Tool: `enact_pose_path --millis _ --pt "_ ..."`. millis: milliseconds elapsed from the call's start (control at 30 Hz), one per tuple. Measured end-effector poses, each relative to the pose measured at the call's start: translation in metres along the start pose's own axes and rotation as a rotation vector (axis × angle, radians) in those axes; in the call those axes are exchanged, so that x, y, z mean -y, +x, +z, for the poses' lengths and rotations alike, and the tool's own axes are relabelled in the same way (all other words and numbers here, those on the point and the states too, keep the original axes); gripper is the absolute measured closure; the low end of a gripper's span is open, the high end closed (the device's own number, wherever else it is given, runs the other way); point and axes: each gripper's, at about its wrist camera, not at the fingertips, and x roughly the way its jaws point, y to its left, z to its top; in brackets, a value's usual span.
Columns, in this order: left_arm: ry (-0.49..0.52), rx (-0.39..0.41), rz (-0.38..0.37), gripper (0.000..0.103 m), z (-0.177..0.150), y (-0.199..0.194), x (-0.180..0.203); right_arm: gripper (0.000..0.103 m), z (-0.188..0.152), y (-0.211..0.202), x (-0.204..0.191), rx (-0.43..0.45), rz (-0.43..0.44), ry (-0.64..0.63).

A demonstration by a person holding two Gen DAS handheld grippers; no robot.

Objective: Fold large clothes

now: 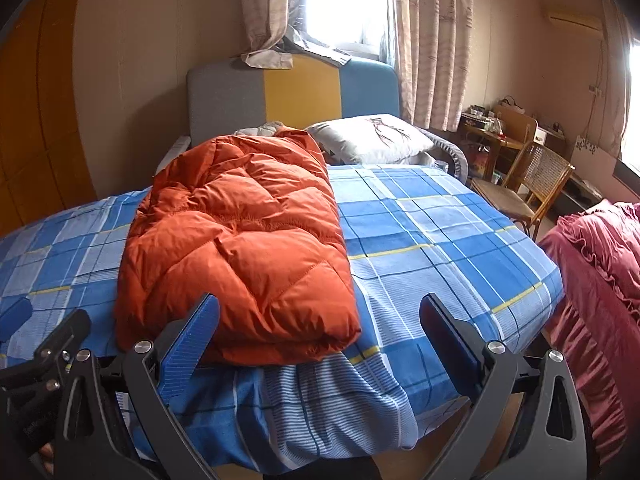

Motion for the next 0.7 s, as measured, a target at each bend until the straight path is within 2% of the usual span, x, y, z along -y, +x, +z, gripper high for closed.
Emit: enact_pose_path --millis 333,700 --pt "0.008 0.04 0.035 0.002 0.0 -0.013 0.001 0.003 0.0 -0.004 0.006 0.004 -0.003 0.017" --pt "0.005 0.053 0.034 0.002 0.001 -0.019 0.003 0.003 0.001 -0.006 0.006 0.007 -0.006 0.017"
